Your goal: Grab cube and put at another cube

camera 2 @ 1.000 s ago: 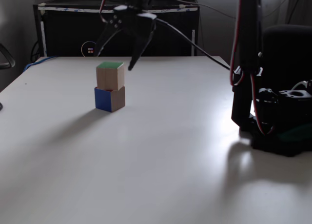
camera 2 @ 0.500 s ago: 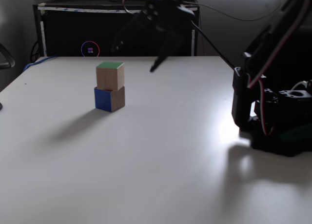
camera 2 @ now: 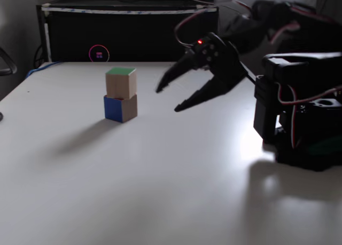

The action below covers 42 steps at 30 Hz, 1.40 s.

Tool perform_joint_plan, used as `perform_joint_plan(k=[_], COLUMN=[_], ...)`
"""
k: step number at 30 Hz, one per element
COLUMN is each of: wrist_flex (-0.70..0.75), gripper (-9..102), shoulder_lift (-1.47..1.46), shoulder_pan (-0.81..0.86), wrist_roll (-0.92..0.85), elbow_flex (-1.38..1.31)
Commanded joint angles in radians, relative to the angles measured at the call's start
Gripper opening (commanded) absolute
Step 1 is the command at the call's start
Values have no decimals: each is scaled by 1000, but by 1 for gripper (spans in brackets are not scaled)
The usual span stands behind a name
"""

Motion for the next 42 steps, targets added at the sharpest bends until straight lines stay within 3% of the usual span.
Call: perform_joint_plan(k=[1,6,14,21,24,42], wrist_flex=[0,-9,43,219,221,221], gripper=[13,0,0,0,0,0], shoulder_lift=[132,135,135,135,133,133], shoulder_pan=[-9,-8,-87,-107,-43,-29], wrist_roll=[-17,8,15,-132,-118,-117], elbow_flex=[61,121,183,140,140,140])
